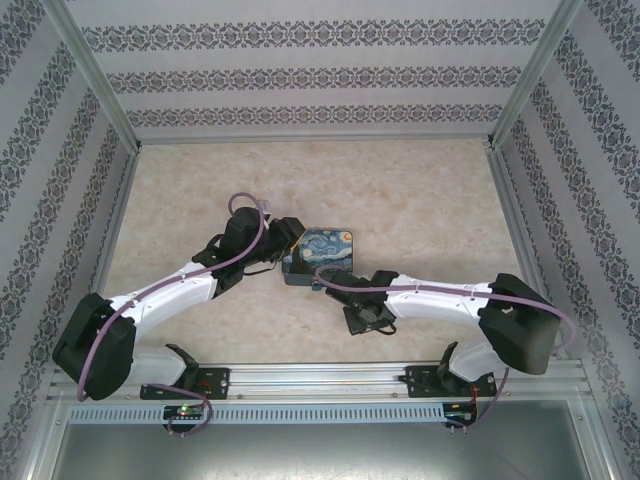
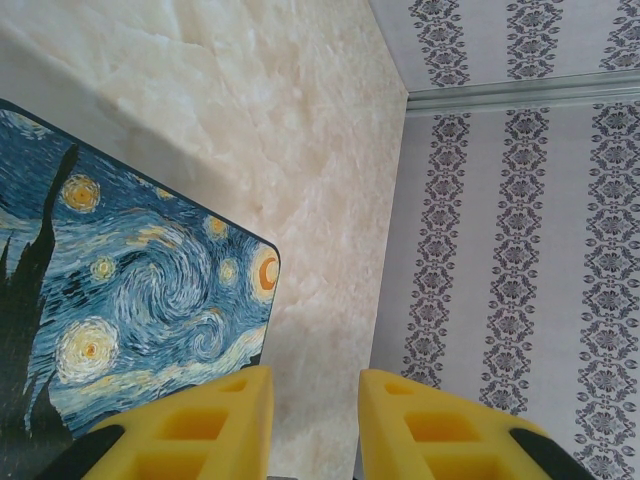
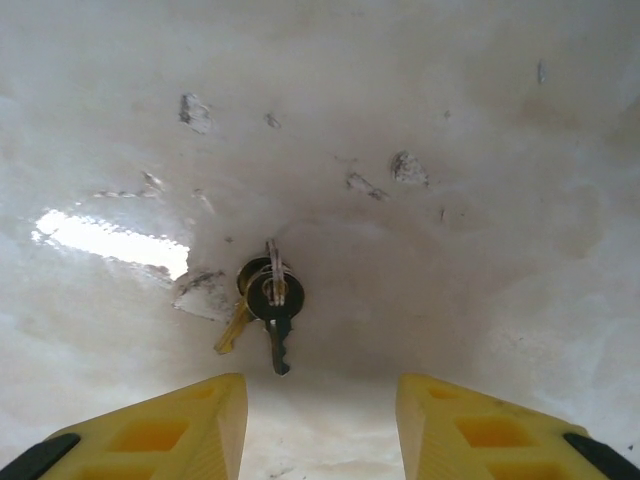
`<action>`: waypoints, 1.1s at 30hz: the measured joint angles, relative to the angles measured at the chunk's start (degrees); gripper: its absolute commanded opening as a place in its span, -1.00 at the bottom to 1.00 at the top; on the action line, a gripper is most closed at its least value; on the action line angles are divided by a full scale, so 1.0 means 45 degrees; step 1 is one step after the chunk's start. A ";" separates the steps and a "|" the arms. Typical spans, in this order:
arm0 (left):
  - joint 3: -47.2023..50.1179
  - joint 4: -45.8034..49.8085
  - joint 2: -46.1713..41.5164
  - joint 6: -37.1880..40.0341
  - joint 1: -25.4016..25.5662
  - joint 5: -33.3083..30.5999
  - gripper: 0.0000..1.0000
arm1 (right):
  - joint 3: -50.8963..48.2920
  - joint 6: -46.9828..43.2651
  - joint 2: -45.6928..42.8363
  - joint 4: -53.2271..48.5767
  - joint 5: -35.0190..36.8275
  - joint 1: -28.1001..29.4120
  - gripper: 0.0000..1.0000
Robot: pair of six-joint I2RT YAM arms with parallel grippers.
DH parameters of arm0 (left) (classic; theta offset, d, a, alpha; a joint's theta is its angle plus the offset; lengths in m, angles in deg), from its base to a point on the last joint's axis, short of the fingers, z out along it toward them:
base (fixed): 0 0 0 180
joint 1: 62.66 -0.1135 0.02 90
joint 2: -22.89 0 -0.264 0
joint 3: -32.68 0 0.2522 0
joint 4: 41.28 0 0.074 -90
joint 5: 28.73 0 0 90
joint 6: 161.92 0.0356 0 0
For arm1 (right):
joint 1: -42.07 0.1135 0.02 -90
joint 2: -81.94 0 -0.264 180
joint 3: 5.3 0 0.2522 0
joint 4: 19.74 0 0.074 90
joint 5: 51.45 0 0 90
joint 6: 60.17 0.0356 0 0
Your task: Unlock the padlock with the key
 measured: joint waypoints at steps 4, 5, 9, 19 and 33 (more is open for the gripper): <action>0.0000 0.0000 0.0000 0.0000 0.0000 0.0000 -0.42 | 0.0000 -0.0083 0.0306 0.0078 0.0000 -0.0180 -0.17; 0.0000 0.0000 0.0000 0.0000 0.0000 0.0000 -0.42 | 0.0000 -0.0112 0.0374 0.0107 0.0000 -0.0248 -0.18; 0.0000 0.0000 0.0000 0.0000 0.0000 0.0000 -0.42 | 0.0000 -0.0287 0.0500 0.0253 -0.0034 -0.0413 -0.21; 0.0000 0.0000 0.0005 0.0000 0.0000 0.0005 -0.43 | 0.0287 -0.0714 0.0879 0.0243 -0.0379 -0.0777 -0.21; 0.0000 -0.0005 0.0034 0.0000 0.0000 0.0039 -0.42 | 0.0903 -0.1705 0.1486 -0.0287 -0.1112 -0.1389 -0.40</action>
